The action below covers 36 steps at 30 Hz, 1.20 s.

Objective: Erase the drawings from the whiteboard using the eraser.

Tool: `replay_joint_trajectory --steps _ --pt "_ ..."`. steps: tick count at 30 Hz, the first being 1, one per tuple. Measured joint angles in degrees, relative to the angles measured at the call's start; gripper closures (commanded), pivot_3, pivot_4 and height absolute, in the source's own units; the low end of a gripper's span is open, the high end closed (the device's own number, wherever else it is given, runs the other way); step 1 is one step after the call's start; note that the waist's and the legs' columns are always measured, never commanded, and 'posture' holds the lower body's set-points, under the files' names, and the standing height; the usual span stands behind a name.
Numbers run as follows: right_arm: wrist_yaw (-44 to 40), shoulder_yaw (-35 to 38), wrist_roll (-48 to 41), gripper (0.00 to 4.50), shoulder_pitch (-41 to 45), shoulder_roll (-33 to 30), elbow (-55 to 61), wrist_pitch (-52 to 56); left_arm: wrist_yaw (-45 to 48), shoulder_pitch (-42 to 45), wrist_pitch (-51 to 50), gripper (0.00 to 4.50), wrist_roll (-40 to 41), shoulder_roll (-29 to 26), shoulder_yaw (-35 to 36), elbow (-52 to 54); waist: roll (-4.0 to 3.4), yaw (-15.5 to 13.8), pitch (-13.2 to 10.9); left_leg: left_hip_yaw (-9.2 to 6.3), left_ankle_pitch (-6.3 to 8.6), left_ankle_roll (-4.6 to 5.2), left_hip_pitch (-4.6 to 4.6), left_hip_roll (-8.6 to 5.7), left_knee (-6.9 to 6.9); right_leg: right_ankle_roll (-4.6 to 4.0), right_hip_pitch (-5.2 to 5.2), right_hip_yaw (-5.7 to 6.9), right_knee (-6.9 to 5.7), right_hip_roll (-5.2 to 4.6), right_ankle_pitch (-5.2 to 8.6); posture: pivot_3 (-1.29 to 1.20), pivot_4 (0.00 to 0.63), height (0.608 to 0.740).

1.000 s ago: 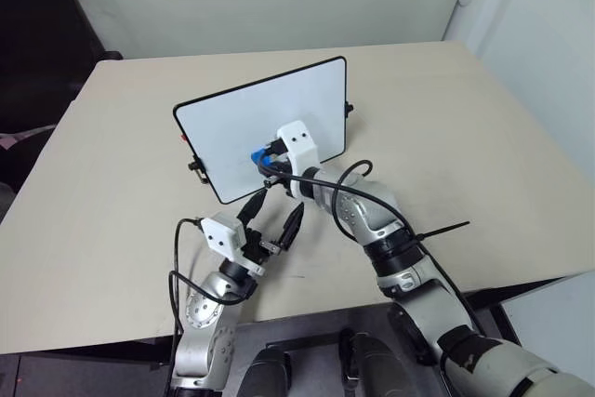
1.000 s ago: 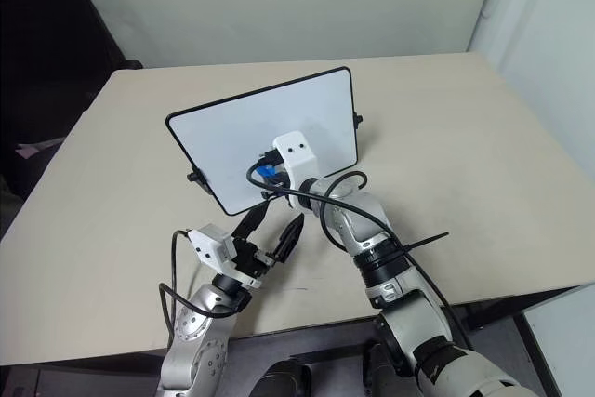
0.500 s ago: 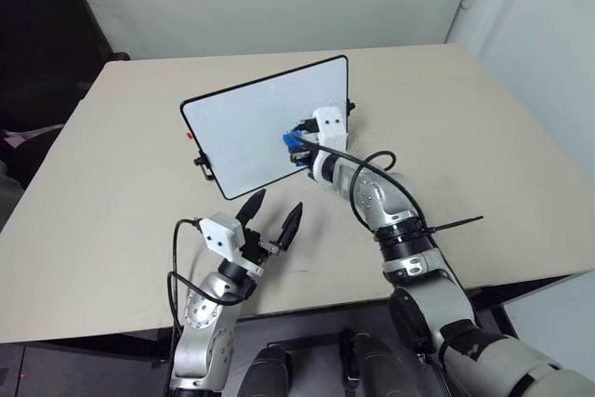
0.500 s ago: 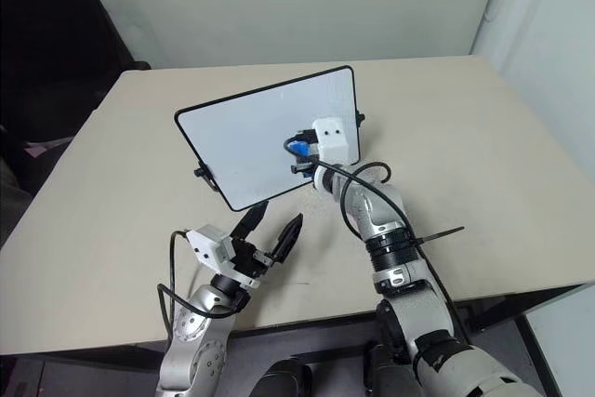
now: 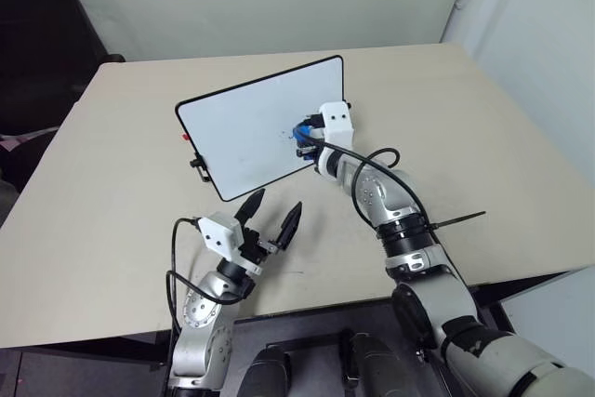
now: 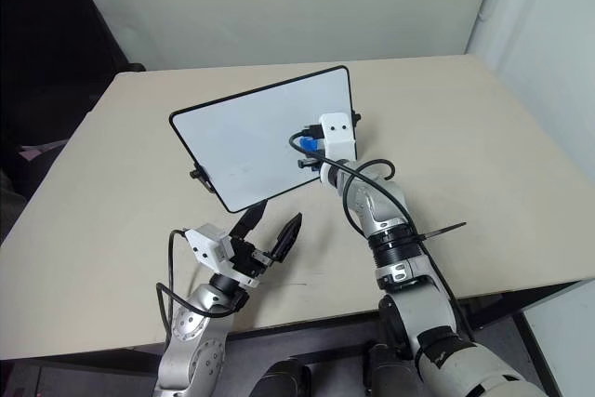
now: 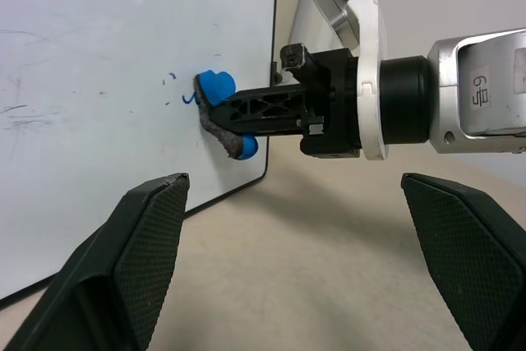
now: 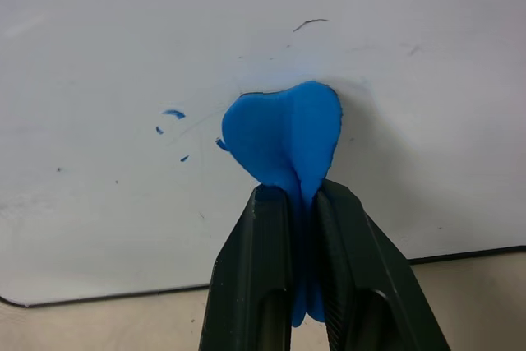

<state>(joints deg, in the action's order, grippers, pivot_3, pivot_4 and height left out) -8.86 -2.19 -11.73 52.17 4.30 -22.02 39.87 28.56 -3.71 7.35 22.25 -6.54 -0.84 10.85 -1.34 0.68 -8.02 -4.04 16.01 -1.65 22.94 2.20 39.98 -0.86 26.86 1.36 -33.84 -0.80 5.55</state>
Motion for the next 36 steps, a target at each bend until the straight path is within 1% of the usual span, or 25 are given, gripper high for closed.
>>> replay_joint_trajectory --steps 7,13,18,27,30,32,36 --pt "-0.27 -2.47 0.88 4.31 -2.04 0.10 0.47 0.18 -0.08 0.13 0.01 0.00 -0.06 0.14 -0.01 -0.14 0.00 0.10 0.00 -0.02 0.20 -0.12 -0.02 0.00 -0.03 0.01 0.04 0.00 0.01 0.01 -0.01 0.00 0.150 0.737" --pt "-0.31 -2.20 0.76 4.31 -1.96 0.01 0.48 0.22 -0.06 0.33 0.01 0.00 -0.06 0.12 0.01 -0.36 0.00 0.12 0.00 -0.04 0.24 -0.12 -0.04 0.00 -0.04 0.01 0.04 0.00 0.01 0.03 -0.01 0.00 0.150 0.737" --pt "-0.32 -0.40 0.05 4.31 -1.01 0.06 0.83 1.27 -0.05 0.60 0.01 0.00 -0.06 0.03 0.04 -0.80 0.00 0.09 0.00 -0.04 0.22 -0.09 0.00 0.00 -0.03 0.01 0.05 0.00 0.02 0.03 -0.01 0.00 0.150 0.737" --pt "-0.33 2.13 -2.33 4.31 2.99 0.59 9.34 3.20 0.05 1.01 0.00 0.00 0.02 -0.04 0.11 -0.82 0.00 0.09 -0.01 -0.07 0.29 -0.10 0.04 0.00 -0.22 0.07 0.15 0.00 0.10 0.07 0.04 0.00 0.150 0.737" --pt "-0.63 1.47 -2.24 4.31 2.54 0.52 9.43 2.96 0.04 1.07 0.00 0.00 0.03 -0.04 0.14 -0.82 0.00 0.01 -0.01 -0.06 0.40 -0.08 0.04 0.00 -0.23 0.11 0.15 0.00 0.13 0.06 0.09 0.00 0.150 0.737" --pt "-1.22 0.53 -1.89 4.31 1.58 0.45 9.33 2.72 0.04 1.09 0.00 0.00 0.02 -0.02 0.14 -0.82 0.00 0.02 0.00 -0.04 0.45 -0.09 0.01 0.00 -0.23 -0.08 0.15 0.00 0.15 0.06 -0.01 0.00 0.150 0.737" --pt "-1.92 -2.32 -0.74 4.31 -1.29 0.44 7.69 1.93 0.01 1.08 0.00 0.00 0.02 0.00 0.13 -0.82 0.00 0.03 0.00 -0.03 0.44 -0.10 -0.03 0.00 -0.22 -0.11 0.15 0.00 0.12 0.06 -0.03 0.00 0.150 0.737"
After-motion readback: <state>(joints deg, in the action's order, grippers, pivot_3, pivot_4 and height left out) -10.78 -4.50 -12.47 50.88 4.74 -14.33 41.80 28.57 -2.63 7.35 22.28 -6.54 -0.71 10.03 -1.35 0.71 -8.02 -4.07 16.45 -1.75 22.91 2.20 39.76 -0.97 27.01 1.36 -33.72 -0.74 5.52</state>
